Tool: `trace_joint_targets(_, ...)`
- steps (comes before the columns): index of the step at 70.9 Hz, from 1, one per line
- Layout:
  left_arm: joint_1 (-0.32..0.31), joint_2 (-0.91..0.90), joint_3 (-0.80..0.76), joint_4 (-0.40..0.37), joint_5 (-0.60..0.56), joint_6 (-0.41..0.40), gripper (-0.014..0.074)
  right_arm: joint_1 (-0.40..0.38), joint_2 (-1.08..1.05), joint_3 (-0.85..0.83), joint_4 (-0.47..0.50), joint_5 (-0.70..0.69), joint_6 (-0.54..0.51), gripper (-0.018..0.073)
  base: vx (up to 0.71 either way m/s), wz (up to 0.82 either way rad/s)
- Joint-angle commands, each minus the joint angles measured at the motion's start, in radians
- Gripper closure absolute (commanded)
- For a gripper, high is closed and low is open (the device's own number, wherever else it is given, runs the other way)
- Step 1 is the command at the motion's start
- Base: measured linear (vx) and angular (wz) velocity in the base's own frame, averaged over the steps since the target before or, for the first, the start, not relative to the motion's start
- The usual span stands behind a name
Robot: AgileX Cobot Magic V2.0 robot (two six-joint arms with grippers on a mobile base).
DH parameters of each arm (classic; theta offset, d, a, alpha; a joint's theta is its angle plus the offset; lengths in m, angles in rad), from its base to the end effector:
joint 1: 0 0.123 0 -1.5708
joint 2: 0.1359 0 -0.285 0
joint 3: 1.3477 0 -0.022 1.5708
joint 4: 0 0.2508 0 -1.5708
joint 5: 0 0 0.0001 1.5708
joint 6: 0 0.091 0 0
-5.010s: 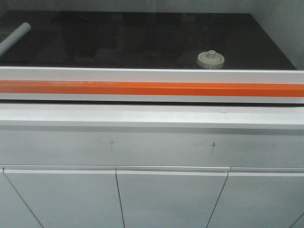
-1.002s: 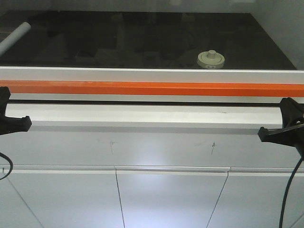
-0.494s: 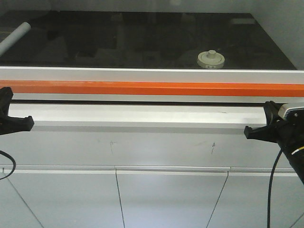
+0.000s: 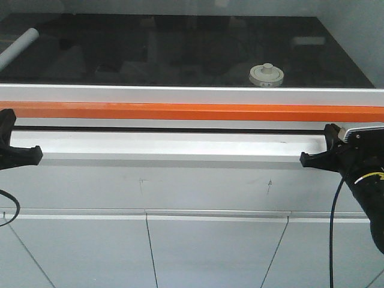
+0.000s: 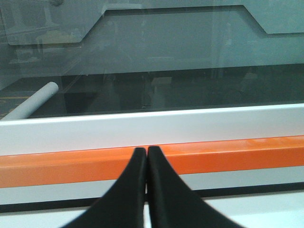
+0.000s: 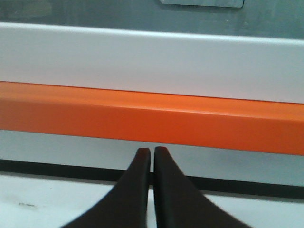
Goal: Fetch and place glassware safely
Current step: 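Move both grippers under the orange sash rail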
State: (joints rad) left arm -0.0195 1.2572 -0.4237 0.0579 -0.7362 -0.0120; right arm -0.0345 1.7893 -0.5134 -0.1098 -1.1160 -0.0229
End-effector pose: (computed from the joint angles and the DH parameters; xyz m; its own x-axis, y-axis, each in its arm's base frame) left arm 0.2395 -0.0082 0.2483 -0.0091 0.0311 -0.9995 0.0586 0.9978 0.0305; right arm 0.3033 -0.0015 0.1589 -0.0702 -0.0685 -0.9952 -0.0690 0.9956 -0.0637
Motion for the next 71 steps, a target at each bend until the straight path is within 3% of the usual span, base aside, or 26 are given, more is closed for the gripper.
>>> trace_joint_targets(1,-0.007,-0.014,-0.027,-0.004,-0.083,-0.005,0.0603,-0.008,-0.009,-0.037,-0.008,-0.077,-0.010,0.0560,0.00,0.00)
trace_joint_targets(71,-0.007,-0.011,-0.027,-0.004,-0.081,-0.005,0.0603,-0.008,0.111,-0.187,0.001,-0.102,-0.010,0.0560,0.00,0.00)
